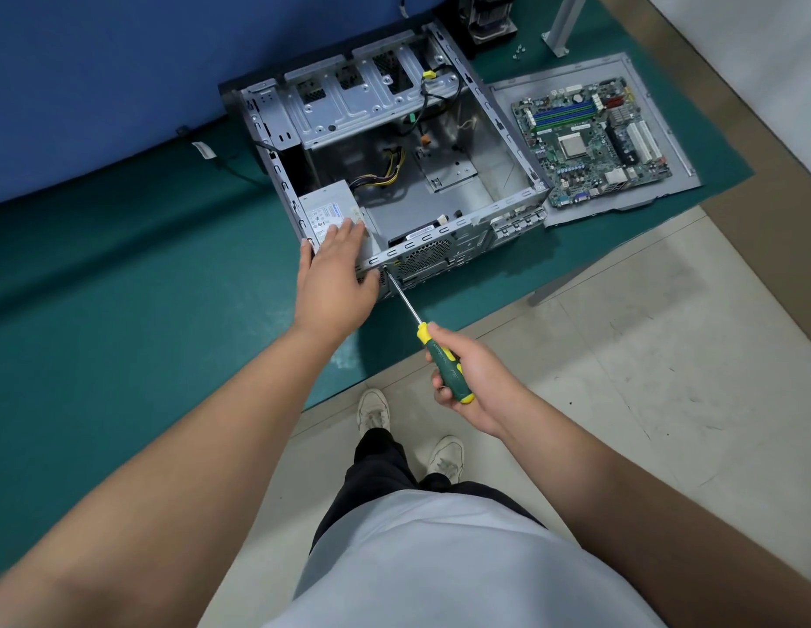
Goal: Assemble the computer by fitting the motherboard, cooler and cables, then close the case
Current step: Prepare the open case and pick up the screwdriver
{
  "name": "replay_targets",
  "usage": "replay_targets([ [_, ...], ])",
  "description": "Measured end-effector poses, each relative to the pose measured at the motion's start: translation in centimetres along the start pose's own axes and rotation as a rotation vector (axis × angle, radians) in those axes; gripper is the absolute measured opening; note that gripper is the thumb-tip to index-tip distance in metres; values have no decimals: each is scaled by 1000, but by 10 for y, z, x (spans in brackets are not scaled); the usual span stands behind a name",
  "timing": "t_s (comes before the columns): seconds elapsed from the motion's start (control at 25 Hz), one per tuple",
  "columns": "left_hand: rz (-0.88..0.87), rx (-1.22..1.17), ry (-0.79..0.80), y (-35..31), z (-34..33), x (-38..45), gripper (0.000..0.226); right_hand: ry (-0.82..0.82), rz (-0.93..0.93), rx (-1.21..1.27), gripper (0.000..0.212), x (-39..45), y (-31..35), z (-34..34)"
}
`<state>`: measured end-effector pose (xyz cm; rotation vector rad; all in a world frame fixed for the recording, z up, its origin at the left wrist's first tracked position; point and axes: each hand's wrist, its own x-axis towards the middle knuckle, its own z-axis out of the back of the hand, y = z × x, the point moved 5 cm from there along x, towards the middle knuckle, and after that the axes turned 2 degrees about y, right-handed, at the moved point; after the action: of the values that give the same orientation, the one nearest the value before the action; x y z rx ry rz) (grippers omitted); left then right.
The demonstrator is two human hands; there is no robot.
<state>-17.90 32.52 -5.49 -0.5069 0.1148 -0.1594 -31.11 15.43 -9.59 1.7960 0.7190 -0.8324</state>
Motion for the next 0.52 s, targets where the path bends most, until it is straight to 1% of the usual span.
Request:
replay_targets([
  [0.08,35,-303,-232,-8,7,-25,35,-18,55,47,30,-1,0,1],
  [0.12,110,-435,-302,-12,4,-39,22,-9,57,63,28,0,-1,2],
  [0.16,230,-584,-291,-16,-4,-50,13,13,41,78,25,-2,-2,2],
  [0.2,375,-756,-209,-19,-15,-55,11,36,16,79,26,-3,-3,0],
  [0.28,647,-1112,57,-26,-45,-58,21,35,-31,41,38,-5,-4,-1],
  [0.32,719,-1269,170,-33,-52,-59,24,30,-40,24,39,-4,-3,-3],
  [0.36,750,-1384,235,-38,-54,-58,26,25,-41,16,38,-4,-2,-6],
  [0.44,762,-1471,268,-40,-53,-56,29,4,-10,-11,41,-5,2,-9],
  [0.52,767,-1445,239,-37,-50,-56,27,-28,87,-134,41,-7,3,-7],
])
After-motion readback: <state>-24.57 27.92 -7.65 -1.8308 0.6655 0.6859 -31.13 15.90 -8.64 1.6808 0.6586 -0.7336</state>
